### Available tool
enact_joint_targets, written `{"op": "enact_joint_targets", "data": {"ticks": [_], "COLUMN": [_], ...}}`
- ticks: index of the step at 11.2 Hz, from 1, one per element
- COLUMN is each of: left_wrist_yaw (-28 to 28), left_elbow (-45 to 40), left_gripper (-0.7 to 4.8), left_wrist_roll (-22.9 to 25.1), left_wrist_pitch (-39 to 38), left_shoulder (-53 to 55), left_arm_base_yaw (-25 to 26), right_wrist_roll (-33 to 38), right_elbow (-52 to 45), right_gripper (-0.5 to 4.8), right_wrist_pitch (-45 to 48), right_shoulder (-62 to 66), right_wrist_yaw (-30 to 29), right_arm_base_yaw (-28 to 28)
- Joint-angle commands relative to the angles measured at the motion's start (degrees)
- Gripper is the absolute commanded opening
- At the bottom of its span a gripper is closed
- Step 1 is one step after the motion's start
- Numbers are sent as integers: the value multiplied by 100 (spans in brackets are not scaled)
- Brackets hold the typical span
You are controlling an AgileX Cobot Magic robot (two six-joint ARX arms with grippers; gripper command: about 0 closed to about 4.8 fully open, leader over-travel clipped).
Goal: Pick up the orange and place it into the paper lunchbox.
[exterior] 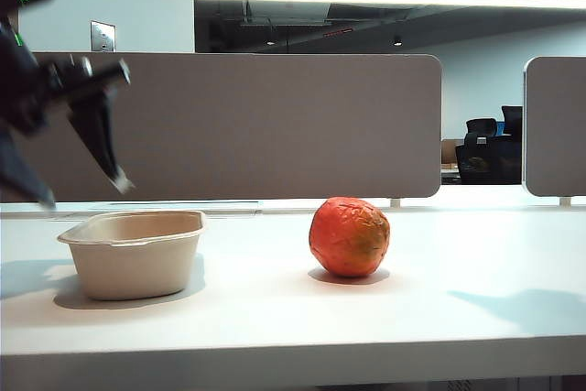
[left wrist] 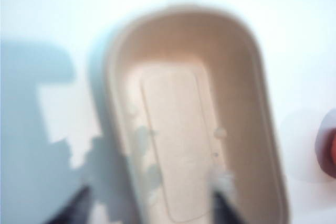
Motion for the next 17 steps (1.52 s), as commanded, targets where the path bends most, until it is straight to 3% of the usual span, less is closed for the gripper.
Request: {"op": "enact_joint_targets", "data": {"ticks": [1,2,3,4,5,6,7,8,9,13,17], "left_wrist_yaw": [-219,560,675,1040,1410,1445,1440,1440,1113,1078,839], "left_elbow": [94,96,96,98,98,98,109,116,190,190,190], "left_gripper": [-6,-6,-6,-6,-6,-5,-6,-6,-6,-6,-6], "left_wrist_roll": [778,1438,1449,1652,2020,2024,2002,2002,1996,2002,1985], "left_wrist_pitch": [-463,-772,-826,-1222,-1296,-1296,-1305,-1300,-1147,-1029,-752], "left_shoulder": [-931,-1915,-2039,-2933,-3185,-3230,-3377,-3388,-3394,-3021,-2992], "left_arm_base_yaw": [-2,-2,-2,-4,-7,-7,-7,-7,-7,-42,-452], "right_wrist_roll": [-2,-2,-2,-2,-2,-2,-177,-332,-903,-911,-1078], "right_elbow": [35,26,26,24,24,24,24,24,24,24,24], "right_gripper": [-1,-1,-1,-1,-1,-1,54,150,479,479,479], "right_wrist_pitch": [-92,-334,-334,-334,-299,-284,-57,15,1473,2470,2588], "right_shoulder": [-9,70,103,466,745,791,1113,1193,2920,3875,4301], "right_wrist_yaw": [-15,-15,-17,-22,-269,-267,-282,-280,-874,-1023,-1001], "right_arm_base_yaw": [-2,-2,-2,-2,0,0,0,0,-4,-4,-4]}}
